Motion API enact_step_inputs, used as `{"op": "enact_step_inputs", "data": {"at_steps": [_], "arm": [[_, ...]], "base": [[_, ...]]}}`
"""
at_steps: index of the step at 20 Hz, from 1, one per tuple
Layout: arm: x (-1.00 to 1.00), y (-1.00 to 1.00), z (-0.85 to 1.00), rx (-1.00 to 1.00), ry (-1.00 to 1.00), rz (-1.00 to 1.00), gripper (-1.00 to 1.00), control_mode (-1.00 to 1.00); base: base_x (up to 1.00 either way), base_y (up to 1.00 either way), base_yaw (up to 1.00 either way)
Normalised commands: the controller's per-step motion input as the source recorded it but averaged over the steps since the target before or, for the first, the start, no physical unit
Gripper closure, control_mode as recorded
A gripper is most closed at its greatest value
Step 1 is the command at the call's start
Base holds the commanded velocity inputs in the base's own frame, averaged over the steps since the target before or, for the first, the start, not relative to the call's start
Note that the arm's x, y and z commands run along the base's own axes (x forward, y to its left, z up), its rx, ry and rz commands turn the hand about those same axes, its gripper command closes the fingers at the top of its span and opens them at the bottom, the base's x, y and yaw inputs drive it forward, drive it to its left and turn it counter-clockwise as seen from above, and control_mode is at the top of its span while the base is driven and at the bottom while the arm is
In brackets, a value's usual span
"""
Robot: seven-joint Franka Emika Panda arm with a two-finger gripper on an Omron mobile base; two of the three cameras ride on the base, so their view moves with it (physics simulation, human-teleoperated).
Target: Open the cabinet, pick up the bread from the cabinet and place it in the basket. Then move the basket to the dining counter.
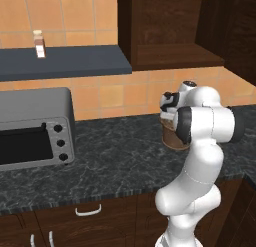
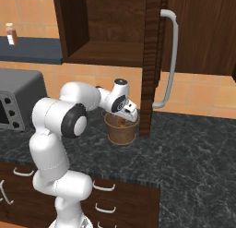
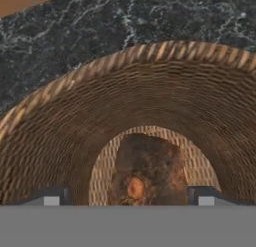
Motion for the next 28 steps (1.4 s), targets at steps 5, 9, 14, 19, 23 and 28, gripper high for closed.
{"op": "enact_step_inputs", "data": {"at_steps": [5, 9, 14, 19, 23, 28], "arm": [[-0.08, 0.00, 0.25, 0.00, 0.00, 0.00, -1.00, -1.00], [-0.57, 0.00, 0.32, 0.00, 0.00, -0.05, -1.00, -1.00], [-0.75, 0.00, 0.11, -0.02, 0.00, -0.29, -1.00, -1.00], [-0.46, -0.05, 0.16, 0.00, -0.02, -0.41, -1.00, -1.00], [-0.26, -0.12, 0.00, 0.03, -0.01, -0.37, -1.00, -1.00], [-0.01, -0.03, 0.00, 0.14, -0.05, -0.16, -1.00, -1.00]], "base": [[0.00, 0.00, 0.00], [0.00, 0.00, 0.00], [0.00, 0.00, 0.00], [0.00, 0.00, 0.00], [0.00, 0.00, 0.00], [0.00, 0.00, 0.00]]}}
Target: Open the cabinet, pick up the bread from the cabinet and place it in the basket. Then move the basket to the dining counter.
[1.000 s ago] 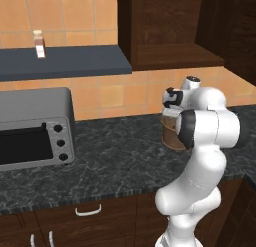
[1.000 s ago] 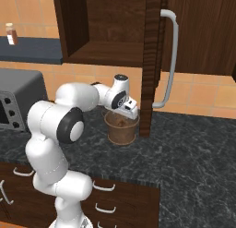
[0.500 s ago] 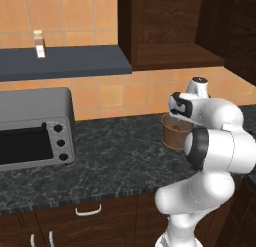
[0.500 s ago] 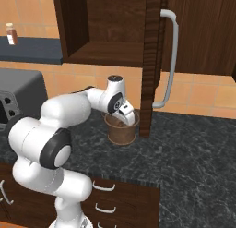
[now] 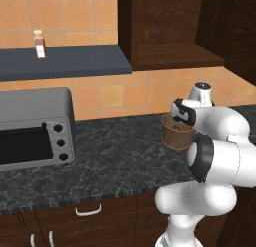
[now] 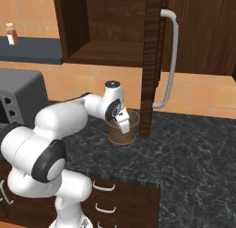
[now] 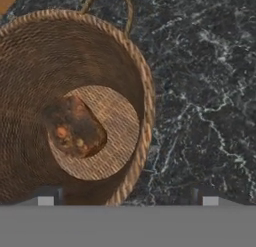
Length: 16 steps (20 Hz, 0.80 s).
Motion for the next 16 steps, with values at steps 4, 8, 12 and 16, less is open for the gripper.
{"op": "enact_step_inputs", "data": {"at_steps": [4, 8, 12, 16], "arm": [[0.02, 0.00, -0.14, 0.13, 0.04, -0.02, -1.00, -1.00], [0.37, 0.00, -0.21, 0.00, 0.08, 0.00, -1.00, -1.00], [0.32, -0.15, -0.21, 0.00, 0.05, 0.00, -1.00, -1.00], [0.01, -0.23, -0.39, 0.07, 0.01, 0.00, -1.00, -1.00]], "base": [[0.00, 0.00, 0.00], [0.00, 0.00, 0.00], [0.00, 0.00, 0.00], [0.00, 0.00, 0.00]]}}
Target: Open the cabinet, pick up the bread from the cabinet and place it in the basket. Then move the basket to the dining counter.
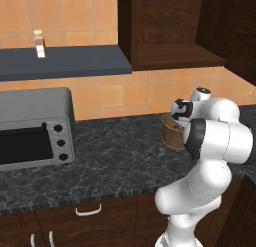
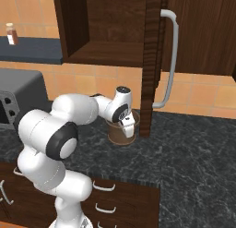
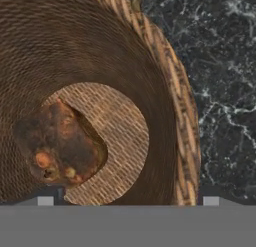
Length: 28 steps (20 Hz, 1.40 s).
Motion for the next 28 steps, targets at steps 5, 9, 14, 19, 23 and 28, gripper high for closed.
{"op": "enact_step_inputs", "data": {"at_steps": [5, 9, 14, 19, 23, 28], "arm": [[0.01, 0.02, -0.69, 0.07, 0.00, 0.00, 1.00, -1.00], [0.00, 0.15, -0.59, 0.01, 0.00, 0.00, 1.00, -1.00], [0.01, 0.01, -0.12, 0.00, 0.00, 0.00, 1.00, -1.00], [-0.29, 0.12, 0.26, -0.03, -0.09, 0.00, 1.00, -1.00], [-0.57, 0.84, 0.77, -0.34, -0.21, 0.00, 1.00, -1.00], [-0.56, 0.56, 0.89, -0.31, -0.09, -0.04, 1.00, -1.00]], "base": [[0.00, 0.00, 0.00], [0.00, 0.00, 0.00], [0.00, 0.00, 0.00], [0.00, 0.00, 0.00], [0.00, 0.00, 0.00], [0.00, 0.00, 0.00]]}}
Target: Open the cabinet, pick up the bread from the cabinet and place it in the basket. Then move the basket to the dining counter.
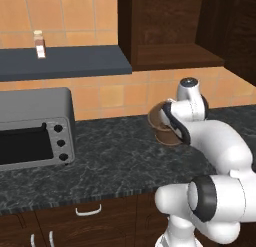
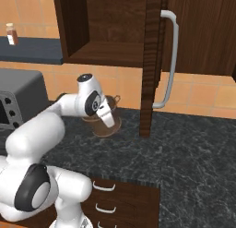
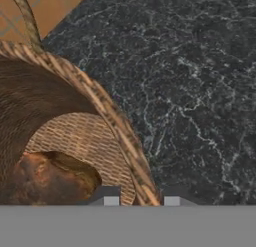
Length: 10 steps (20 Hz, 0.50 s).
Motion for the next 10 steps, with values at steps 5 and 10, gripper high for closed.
{"op": "enact_step_inputs", "data": {"at_steps": [5, 10], "arm": [[-0.62, 0.12, 0.93, -0.08, 0.00, -0.08, 1.00, -1.00], [-0.44, 0.10, 0.75, 0.09, -0.01, -0.03, 1.00, -1.00]], "base": [[0.00, 0.00, 0.00], [0.00, 0.00, 0.00]]}}
